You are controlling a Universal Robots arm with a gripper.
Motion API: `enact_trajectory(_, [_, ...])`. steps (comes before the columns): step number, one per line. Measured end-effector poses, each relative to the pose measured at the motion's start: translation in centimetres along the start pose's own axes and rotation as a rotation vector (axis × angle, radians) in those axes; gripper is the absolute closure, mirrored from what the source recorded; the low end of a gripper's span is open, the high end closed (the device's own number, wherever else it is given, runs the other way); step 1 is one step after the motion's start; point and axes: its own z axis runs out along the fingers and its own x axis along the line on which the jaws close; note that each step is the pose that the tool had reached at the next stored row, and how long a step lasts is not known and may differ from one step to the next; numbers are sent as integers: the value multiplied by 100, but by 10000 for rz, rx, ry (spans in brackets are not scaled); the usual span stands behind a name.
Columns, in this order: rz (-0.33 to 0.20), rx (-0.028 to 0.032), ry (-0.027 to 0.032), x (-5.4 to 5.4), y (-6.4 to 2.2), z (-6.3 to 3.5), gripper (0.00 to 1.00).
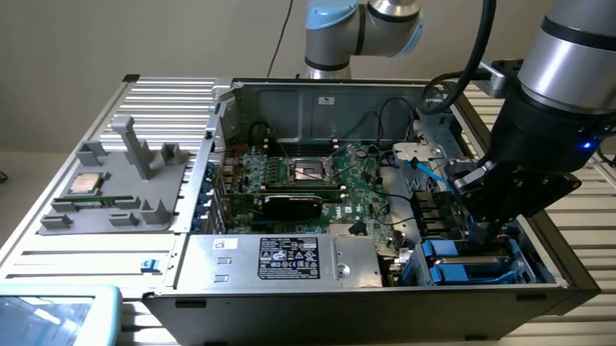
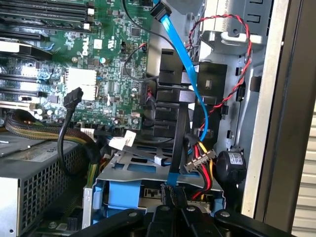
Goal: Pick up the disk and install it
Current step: 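Insert the second disk wire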
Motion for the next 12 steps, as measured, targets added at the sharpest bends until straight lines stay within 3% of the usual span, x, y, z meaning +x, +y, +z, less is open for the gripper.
enact_trajectory(3, [0,0,6,-2,-4,-36,89])
enact_trajectory(7, [-3,-2,48,-85,-15,-37,89])
enact_trajectory(12, [-3,-3,51,-88,-15,-10,89])
